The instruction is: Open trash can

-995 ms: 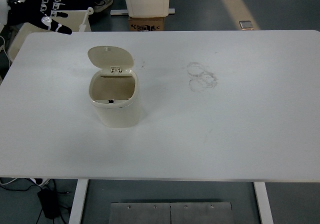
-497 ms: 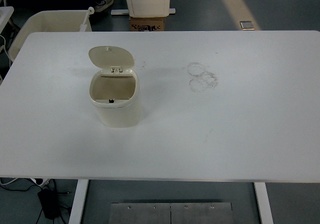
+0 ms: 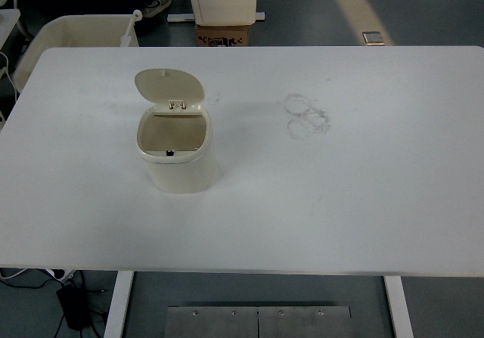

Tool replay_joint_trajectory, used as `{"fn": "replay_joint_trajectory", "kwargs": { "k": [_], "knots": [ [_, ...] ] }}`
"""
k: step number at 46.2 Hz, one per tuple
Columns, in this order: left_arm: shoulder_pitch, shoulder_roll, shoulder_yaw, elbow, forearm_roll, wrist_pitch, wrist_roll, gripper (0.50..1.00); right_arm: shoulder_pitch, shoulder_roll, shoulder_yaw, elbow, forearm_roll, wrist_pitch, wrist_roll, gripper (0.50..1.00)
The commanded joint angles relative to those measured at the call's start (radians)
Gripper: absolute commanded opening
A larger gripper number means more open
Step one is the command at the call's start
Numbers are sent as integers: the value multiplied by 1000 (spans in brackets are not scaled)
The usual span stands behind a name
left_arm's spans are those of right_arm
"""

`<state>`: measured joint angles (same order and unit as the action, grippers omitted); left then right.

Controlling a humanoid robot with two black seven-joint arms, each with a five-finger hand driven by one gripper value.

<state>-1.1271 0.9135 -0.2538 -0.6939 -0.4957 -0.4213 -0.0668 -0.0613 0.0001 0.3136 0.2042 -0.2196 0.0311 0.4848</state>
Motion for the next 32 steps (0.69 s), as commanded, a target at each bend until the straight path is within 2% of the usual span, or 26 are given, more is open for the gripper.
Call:
{"fn": "replay_joint_trajectory", "kwargs": {
  "k": [1,13,22,32],
  "knots": [
    [67,-24,-68,37,0,2,-2,1000,-2,0,-1,0,0,0,0,991],
    [248,-108,-254,128,-1,-4,-2,1000,-2,0,-1,0,2,0,0,991],
    [283,-137,-315,131,-1,-7,-1,1000,-2,0,-1,0,2,0,1,991],
    [303,-237,-312,157,14,-2,4,1000,-2,0,-1,0,0,0,1,991]
  ]
}}
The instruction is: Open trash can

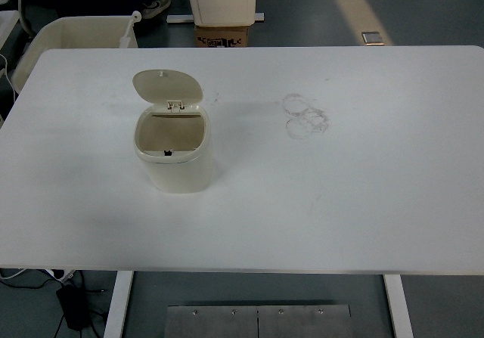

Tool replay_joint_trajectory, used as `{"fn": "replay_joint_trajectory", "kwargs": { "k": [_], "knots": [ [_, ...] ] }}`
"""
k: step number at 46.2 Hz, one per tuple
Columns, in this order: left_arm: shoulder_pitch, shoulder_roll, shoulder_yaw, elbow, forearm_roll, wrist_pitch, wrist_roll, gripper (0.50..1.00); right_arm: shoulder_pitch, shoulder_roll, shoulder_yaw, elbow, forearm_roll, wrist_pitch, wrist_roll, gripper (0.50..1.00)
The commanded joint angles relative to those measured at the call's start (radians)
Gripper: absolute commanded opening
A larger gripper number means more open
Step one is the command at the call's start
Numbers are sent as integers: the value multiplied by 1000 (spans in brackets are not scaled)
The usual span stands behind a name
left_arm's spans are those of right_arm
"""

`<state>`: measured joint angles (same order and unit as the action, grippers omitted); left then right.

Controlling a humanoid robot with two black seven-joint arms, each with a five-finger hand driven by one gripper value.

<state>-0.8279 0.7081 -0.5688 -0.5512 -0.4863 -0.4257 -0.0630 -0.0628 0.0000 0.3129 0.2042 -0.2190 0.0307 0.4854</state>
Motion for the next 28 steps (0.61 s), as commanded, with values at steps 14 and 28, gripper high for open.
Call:
{"fn": "replay_joint_trajectory", "kwargs": {
  "k": [14,28],
  "knots": [
    [7,-144,3,68,51,-2,-3,1000,-3,0,0,0,1,0,-1,991],
    [7,-145,1,68,63,-5,-6,1000,-3,0,0,0,1,0,5,991]
  ]
}}
